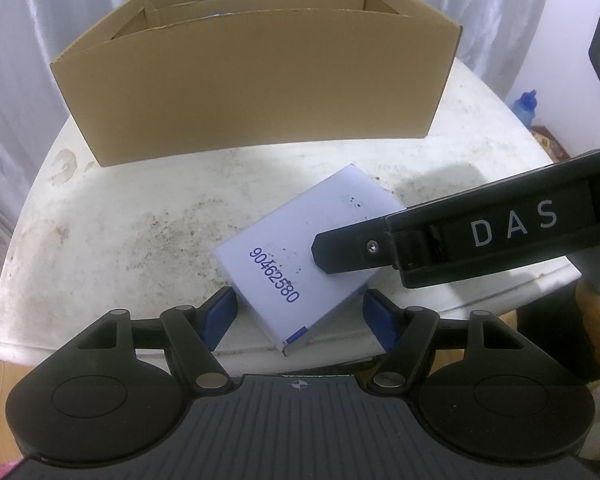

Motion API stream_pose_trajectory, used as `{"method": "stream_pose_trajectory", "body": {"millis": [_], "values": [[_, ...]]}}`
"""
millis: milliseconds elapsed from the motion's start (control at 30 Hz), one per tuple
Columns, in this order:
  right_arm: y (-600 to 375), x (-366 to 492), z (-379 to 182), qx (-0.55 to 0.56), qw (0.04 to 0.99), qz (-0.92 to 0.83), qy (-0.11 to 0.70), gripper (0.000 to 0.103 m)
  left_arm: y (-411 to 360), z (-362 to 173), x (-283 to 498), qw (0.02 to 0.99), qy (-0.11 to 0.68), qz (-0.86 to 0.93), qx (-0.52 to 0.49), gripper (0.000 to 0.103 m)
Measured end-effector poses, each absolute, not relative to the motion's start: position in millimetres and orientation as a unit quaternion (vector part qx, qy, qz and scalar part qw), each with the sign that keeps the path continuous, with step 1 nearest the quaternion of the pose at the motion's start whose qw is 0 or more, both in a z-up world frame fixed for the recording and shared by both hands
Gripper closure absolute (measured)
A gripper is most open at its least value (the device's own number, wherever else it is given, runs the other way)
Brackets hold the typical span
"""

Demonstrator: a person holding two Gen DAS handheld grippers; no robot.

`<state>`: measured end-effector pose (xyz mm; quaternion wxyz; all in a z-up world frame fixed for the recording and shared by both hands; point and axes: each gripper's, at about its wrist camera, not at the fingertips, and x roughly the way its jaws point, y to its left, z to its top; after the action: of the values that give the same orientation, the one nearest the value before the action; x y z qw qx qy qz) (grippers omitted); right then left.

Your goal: Organize objects

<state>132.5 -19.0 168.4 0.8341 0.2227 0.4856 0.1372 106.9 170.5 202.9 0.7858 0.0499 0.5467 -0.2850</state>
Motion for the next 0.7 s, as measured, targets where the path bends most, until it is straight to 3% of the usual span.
{"method": "stream_pose_trajectory", "body": {"millis": [700], "values": [[-18.7, 131.9, 167.5, 0.226, 0.834, 0.135, 0.484, 0.036, 169.9, 202.0, 107.0, 0.787, 0.546, -0.285, 0.049, 0.03]]}}
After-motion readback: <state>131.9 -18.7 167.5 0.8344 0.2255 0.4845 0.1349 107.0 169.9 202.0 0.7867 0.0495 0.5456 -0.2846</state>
